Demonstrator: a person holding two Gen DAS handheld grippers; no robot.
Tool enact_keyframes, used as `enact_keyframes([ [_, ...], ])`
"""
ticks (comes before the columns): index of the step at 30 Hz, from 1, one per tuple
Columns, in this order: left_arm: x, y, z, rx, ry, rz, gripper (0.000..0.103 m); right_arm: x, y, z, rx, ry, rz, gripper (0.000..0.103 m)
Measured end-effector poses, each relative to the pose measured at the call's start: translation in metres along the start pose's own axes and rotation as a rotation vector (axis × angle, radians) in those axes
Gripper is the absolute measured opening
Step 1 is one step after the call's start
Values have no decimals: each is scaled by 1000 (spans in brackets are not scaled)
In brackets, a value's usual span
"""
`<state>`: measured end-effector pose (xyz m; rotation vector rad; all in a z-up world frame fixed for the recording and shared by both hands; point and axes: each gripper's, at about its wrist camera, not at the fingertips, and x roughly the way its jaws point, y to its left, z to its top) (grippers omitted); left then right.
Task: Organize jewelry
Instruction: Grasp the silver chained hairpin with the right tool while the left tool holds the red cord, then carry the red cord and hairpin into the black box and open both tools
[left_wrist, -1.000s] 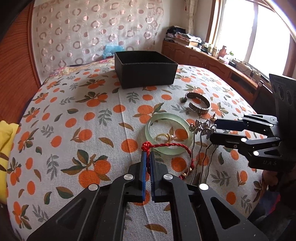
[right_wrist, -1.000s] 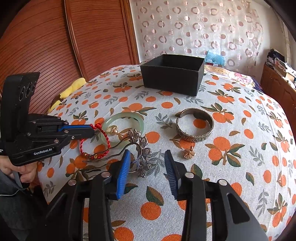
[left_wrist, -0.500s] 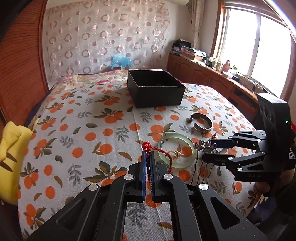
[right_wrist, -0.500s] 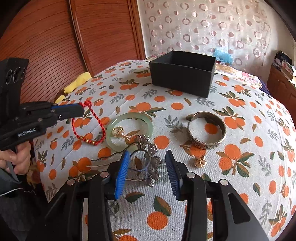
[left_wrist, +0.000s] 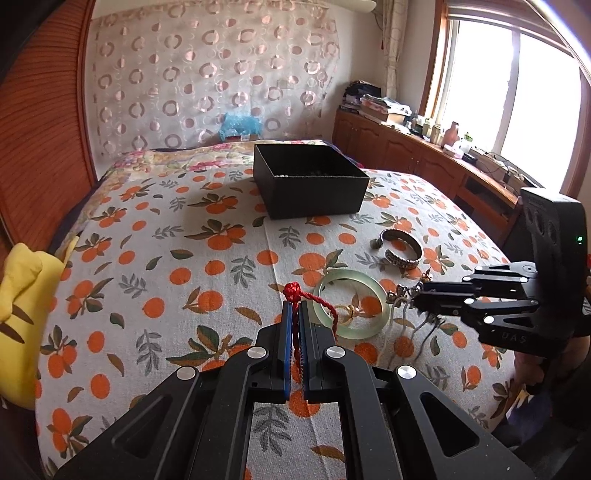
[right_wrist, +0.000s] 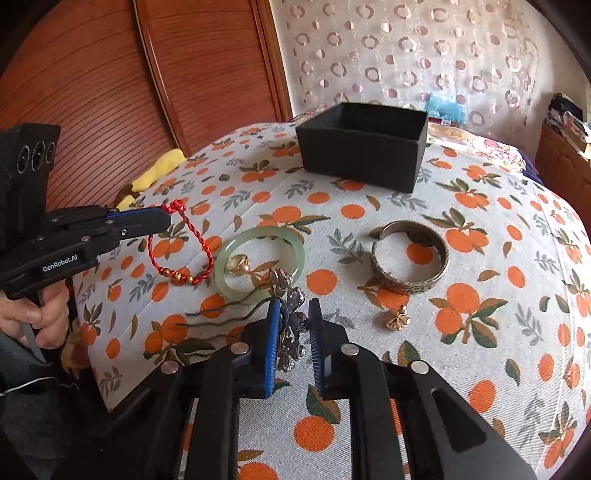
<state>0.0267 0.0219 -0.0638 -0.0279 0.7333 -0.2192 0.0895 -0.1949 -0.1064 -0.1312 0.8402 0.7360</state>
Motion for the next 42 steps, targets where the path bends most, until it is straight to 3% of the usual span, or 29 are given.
enact_keyframes([
  [14, -5, 0, 8, -2, -24, 1, 3, -27, 5, 16, -59, -87, -53, 12],
  [28, -17, -9, 44, 23, -125, 4, 3, -35, 1, 42, -114, -125, -103, 9],
  [42, 4, -10, 88, 51, -169, 23, 3, -31, -36, 123, -110, -213, -168, 9],
])
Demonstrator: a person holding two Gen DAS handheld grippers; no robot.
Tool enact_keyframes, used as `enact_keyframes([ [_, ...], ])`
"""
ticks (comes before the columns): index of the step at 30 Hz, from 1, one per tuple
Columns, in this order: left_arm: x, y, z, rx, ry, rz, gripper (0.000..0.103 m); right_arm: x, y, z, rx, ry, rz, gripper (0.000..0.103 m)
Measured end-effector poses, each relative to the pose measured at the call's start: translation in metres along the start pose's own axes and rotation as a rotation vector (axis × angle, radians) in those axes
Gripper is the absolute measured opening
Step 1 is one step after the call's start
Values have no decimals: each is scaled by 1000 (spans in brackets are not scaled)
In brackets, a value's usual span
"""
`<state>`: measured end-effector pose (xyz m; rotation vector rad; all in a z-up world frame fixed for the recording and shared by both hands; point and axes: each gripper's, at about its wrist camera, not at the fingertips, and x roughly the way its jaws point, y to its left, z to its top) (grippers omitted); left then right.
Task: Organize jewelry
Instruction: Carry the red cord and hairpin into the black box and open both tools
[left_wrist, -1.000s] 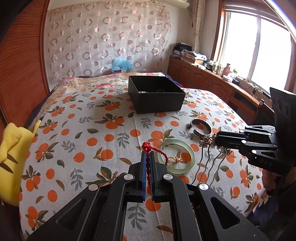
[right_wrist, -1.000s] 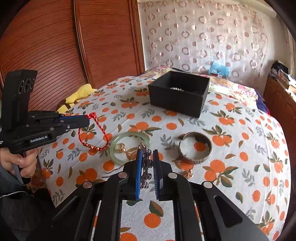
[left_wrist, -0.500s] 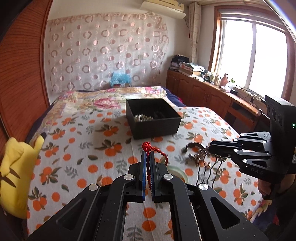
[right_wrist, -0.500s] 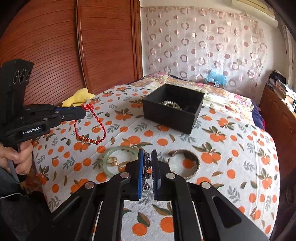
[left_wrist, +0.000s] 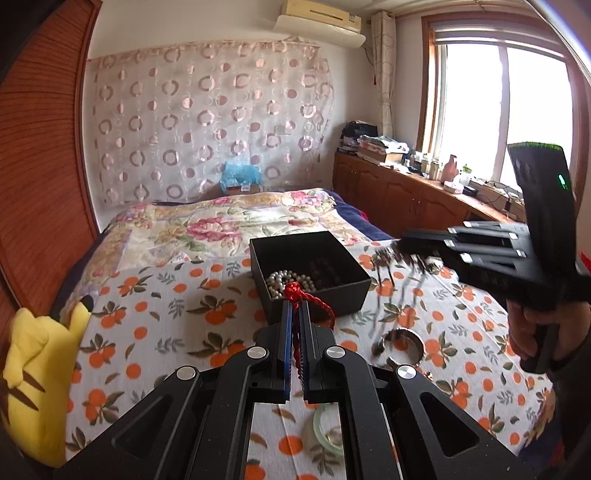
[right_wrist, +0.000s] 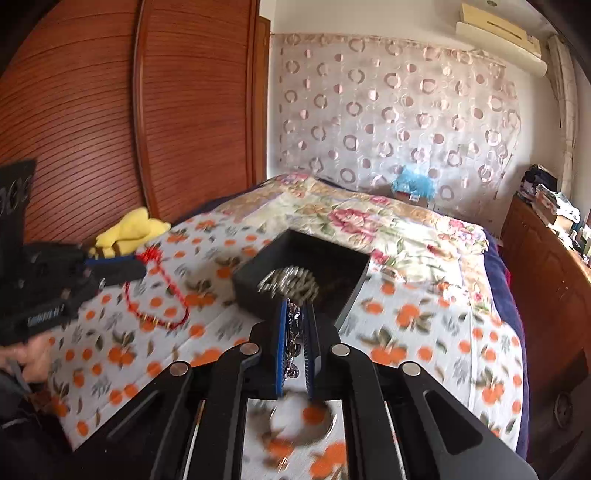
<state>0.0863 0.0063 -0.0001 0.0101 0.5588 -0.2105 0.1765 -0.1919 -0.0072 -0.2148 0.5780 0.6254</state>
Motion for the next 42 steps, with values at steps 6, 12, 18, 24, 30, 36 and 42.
enact_keyframes([
  [6, 12, 2, 8, 1, 5, 8, 3, 23, -20, 30, 46, -20, -12, 9],
  [12, 25, 8, 17, -6, 16, 13, 3, 54, -42, 49, 106, -13, -30, 9],
  [18, 35, 9, 25, 11, 26, 39, 3, 89, -55, 52, 168, 9, -33, 9],
  [24, 48, 12, 35, 12, 33, 60, 3, 119, -54, 45, 204, 46, -5, 10],
  [30, 64, 12, 45, 19, 45, 75, 3, 126, -48, 31, 188, 79, 36, 13],
  [36, 86, 10, 50, 26, 66, 80, 3, 106, -55, 17, 160, 76, 20, 13],
  [42, 110, 4, 48, 39, 101, 84, 3, 79, -66, -9, 159, 69, -2, 14],
])
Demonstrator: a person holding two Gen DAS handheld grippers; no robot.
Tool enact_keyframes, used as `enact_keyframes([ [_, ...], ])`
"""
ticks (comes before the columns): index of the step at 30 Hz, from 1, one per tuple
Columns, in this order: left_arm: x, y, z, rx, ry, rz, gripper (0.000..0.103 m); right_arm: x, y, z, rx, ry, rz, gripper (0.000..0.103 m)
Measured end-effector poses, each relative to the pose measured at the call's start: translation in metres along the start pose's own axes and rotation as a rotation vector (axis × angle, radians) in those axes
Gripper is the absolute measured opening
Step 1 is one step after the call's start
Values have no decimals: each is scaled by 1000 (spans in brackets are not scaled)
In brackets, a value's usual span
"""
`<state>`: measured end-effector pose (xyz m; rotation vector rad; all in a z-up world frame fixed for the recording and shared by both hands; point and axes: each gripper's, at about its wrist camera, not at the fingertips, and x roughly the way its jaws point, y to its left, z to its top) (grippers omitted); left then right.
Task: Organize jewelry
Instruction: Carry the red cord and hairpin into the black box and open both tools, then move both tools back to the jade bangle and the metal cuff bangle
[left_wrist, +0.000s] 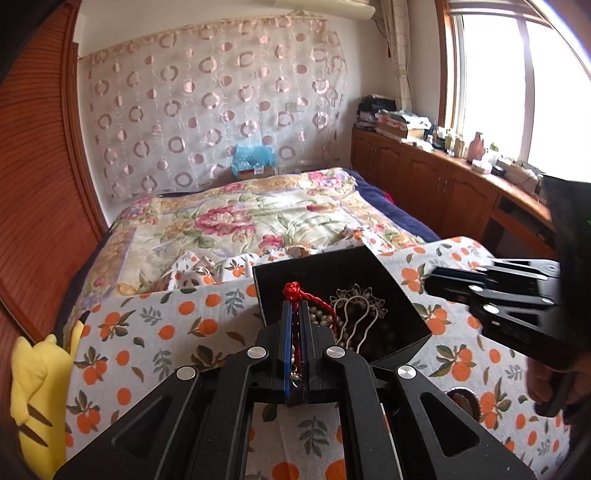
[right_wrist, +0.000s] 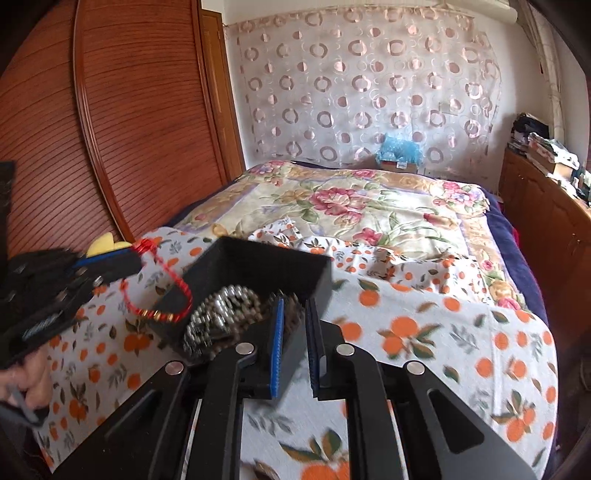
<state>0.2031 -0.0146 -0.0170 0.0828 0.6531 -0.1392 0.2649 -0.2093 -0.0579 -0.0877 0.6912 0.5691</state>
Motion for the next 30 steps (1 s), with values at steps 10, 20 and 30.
enact_keyframes([
  [10, 25, -15, 9, 37, 37, 26, 3, -22, -14, -32, 10, 8, -12, 14],
  [20, 35, -12, 32, 47, 28, 56, 3, -37, -1, -40, -36, -1, -8, 14],
  [30, 27, -6, 20, 36, 20, 33, 34, -37, 13, -58, -63, 26, 0, 31],
])
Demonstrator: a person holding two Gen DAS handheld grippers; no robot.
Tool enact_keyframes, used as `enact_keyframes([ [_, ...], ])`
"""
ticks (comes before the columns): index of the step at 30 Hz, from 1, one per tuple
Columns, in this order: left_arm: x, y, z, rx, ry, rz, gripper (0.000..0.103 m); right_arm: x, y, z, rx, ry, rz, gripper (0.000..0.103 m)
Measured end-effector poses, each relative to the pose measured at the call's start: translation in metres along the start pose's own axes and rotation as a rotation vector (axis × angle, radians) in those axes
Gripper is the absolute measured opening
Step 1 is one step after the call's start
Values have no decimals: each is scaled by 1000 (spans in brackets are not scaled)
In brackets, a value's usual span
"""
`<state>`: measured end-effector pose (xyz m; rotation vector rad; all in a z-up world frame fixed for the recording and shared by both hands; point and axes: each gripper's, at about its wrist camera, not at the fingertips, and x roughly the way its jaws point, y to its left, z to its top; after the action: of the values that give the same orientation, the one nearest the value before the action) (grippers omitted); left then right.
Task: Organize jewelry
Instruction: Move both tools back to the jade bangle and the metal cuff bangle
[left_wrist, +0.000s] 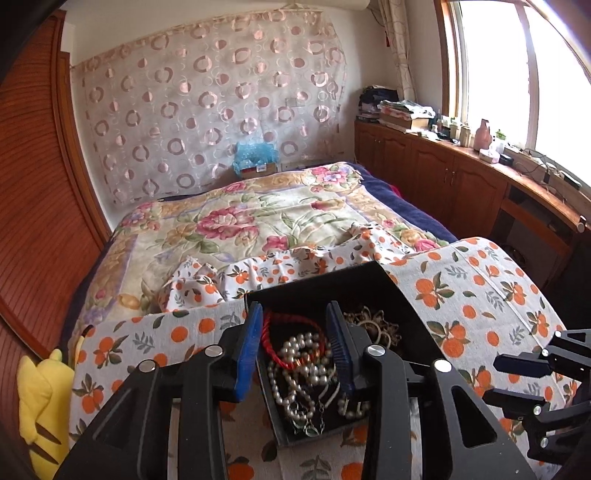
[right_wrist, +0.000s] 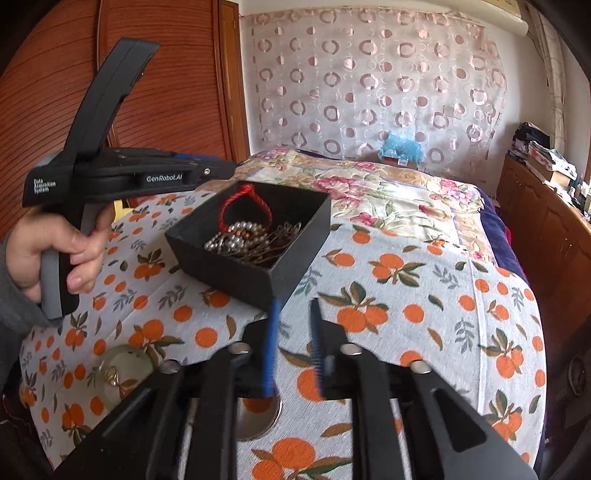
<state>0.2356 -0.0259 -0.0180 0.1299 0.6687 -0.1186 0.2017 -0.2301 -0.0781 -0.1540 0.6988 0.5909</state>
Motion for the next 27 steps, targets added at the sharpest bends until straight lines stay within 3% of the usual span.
enact_keyframes([
  [3, -10, -1, -12, 14, 11, -1, 40, -2, 3, -7, -2, 11, 9, 33],
  [4, -15, -2, -17, 17, 8, -1, 48, -2, 5, -10, -3, 17, 11, 35],
  [8, -34, -3, -40, 21, 14, -31, 57, -5, 9, -20, 1, 33, 21, 53],
  [12, -47, -4, -65, 15, 29, -52, 69, -5, 17, -29, -19, 62, 31, 61],
  [18, -57, -8, -96, 31, 69, -59, 75, 0, 32, -39, -56, 108, 51, 66],
  [20, -62, -7, -104, 25, 79, -79, 83, 2, 36, -41, -74, 127, 52, 68],
  [27, -78, -7, -131, -5, 127, -134, 85, 12, 43, -47, -116, 191, 24, 68],
])
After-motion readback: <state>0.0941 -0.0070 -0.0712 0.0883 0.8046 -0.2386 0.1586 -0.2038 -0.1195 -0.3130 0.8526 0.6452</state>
